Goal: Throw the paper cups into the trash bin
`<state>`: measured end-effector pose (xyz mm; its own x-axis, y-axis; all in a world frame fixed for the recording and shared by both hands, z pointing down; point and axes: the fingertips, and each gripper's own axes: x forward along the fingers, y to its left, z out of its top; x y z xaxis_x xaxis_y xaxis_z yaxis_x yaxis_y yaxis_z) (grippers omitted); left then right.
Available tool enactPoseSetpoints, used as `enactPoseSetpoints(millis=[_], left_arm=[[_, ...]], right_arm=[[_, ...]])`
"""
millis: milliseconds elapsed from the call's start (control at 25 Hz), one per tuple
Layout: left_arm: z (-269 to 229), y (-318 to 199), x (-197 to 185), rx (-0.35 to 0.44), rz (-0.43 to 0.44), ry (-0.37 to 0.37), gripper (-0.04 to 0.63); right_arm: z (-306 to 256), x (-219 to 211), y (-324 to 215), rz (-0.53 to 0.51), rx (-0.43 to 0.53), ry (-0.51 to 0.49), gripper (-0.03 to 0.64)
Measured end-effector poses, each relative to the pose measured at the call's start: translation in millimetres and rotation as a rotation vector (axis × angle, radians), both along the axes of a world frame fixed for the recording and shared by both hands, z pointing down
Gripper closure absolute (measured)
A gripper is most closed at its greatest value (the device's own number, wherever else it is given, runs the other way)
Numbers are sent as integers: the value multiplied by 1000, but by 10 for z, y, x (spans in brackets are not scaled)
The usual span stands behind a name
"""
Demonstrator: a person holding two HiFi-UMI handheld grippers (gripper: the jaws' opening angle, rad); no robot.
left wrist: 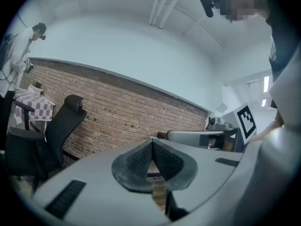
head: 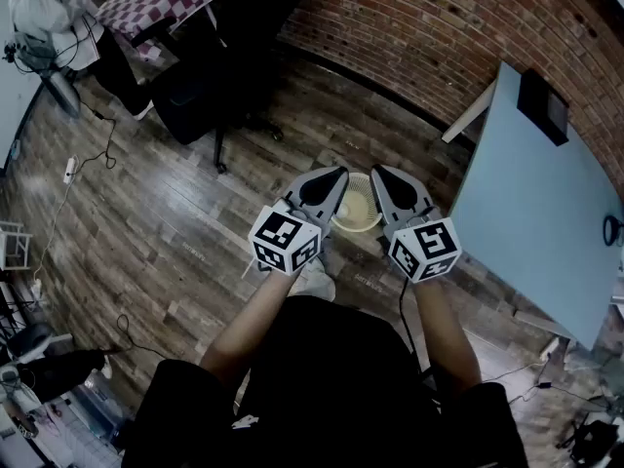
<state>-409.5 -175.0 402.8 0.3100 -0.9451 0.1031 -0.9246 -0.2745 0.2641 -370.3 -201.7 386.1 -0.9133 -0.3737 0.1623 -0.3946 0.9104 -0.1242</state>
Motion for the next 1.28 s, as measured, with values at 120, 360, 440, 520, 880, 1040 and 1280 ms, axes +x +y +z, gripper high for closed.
enactPoseSetpoints(millis=[120,360,440,520,880,1040,1280], left_arm=[[-12,106,113,0,-10,8,592],[-186,338,375,38,-41,0,592],[-223,444,495,44,-39,-5,592],[-258,546,590,49,-43,-14,592],[-429,862,943,80,-56,-41,592],[-555,987,1104,105,-65,-31,592],[-616,1156,1320,119,-69,-36,592]], right_arm=[[-25,112,120,-5,7,-8,611],[-153,405,358,-9,17,-35,611],[-172,524,456,-10,16,-40,611],[-185,630,556,-10,13,-45,612],[-294,974,883,-24,25,-66,612],[-347,1091,992,-35,24,-76,613],[-387,1236,1143,-44,29,-98,614]])
